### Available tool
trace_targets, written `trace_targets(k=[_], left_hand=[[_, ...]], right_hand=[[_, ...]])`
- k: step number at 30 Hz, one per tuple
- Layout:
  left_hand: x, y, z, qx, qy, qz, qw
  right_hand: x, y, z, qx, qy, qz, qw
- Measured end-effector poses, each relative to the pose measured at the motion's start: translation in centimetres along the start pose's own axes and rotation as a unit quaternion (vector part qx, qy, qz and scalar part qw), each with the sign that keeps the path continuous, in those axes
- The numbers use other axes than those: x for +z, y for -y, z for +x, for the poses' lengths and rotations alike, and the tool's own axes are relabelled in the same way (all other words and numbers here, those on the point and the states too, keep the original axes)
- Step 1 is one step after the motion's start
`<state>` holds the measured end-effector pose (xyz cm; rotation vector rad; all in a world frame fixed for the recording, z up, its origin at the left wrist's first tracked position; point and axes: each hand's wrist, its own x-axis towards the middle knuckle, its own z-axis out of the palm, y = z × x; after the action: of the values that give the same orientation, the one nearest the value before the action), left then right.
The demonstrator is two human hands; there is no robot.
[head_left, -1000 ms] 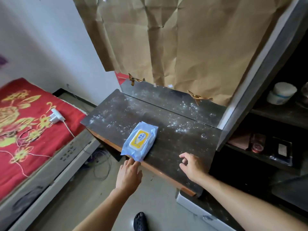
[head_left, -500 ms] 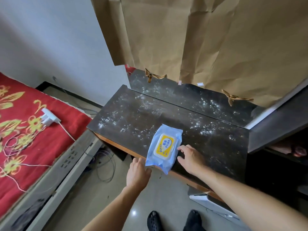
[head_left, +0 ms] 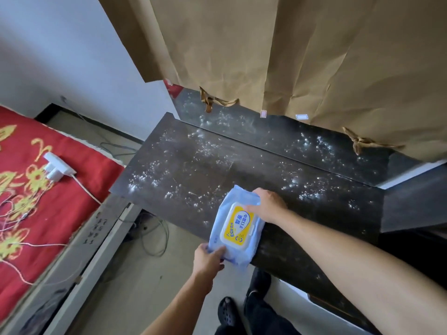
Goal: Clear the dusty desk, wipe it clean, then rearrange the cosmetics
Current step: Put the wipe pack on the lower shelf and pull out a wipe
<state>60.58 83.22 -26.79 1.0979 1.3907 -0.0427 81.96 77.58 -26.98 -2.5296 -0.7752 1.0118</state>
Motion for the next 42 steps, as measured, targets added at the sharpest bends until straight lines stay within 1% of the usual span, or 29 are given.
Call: trace_targets(k=[3, 5, 7, 9, 11, 16, 20, 23, 26, 29, 33, 35, 36, 38, 42], left_hand=[[0.3, -0.1, 0.2, 0.009, -0.019, -0.052, 0.998], [0.2, -0.5, -0.2, 0.018, -0.021, -0.060, 0.998], [0.3, -1.3, -0.8, 0.042, -0.014, -0.052, 0.998], [0.5, -2.2, -1.3, 0.079, 0.004, -0.019, 0.997], [1.0, -3.2, -2.1, 0.120, 0.032, 0.023, 0.992], [4.6, -5.0, -5.5, 0.193, 0.125, 0.123, 0.965], [9.1, -4.9, -9.3, 0.240, 0.185, 0.164, 0.939], [12.8, -4.7, -12.1, 0.273, 0.231, 0.180, 0.916], [16.8, -4.6, -14.5, 0.301, 0.265, 0.201, 0.894], [21.3, -4.3, -16.9, 0.329, 0.291, 0.223, 0.870], [27.2, -3.7, -20.1, 0.382, 0.315, 0.270, 0.826], [29.5, -3.5, -21.0, 0.402, 0.309, 0.316, 0.802], [30.8, -3.5, -21.4, 0.409, 0.303, 0.332, 0.794], [33.2, -3.3, -21.7, 0.424, 0.284, 0.351, 0.785], [37.3, -3.7, -21.9, 0.484, 0.213, 0.385, 0.756]], right_hand=[[-0.1, -0.4, -0.3, 0.014, 0.019, 0.052, 0.998], [-0.3, -1.4, -1.3, 0.026, 0.015, 0.074, 0.997], [-0.6, -2.6, -2.6, 0.050, -0.005, 0.129, 0.990], [-1.3, -3.6, -4.6, 0.086, -0.024, 0.201, 0.976], [-1.9, -4.7, -7.2, 0.108, -0.048, 0.269, 0.956], [-3.2, -9.2, -15.2, 0.144, -0.109, 0.380, 0.907], [-4.4, -13.1, -22.0, 0.189, -0.197, 0.474, 0.837], [-5.8, -15.9, -26.6, 0.219, -0.209, 0.529, 0.793], [-7.2, -18.9, -29.8, 0.233, -0.255, 0.549, 0.762], [-8.8, -21.7, -31.9, 0.245, -0.329, 0.567, 0.715], [-11.7, -26.3, -32.5, 0.240, -0.403, 0.575, 0.670], [-13.2, -28.7, -31.9, 0.240, -0.429, 0.575, 0.654], [-14.2, -30.1, -31.4, 0.239, -0.437, 0.574, 0.650], [-16.0, -32.6, -29.9, 0.234, -0.441, 0.566, 0.656], [-18.9, -36.0, -26.0, 0.218, -0.456, 0.545, 0.669]])
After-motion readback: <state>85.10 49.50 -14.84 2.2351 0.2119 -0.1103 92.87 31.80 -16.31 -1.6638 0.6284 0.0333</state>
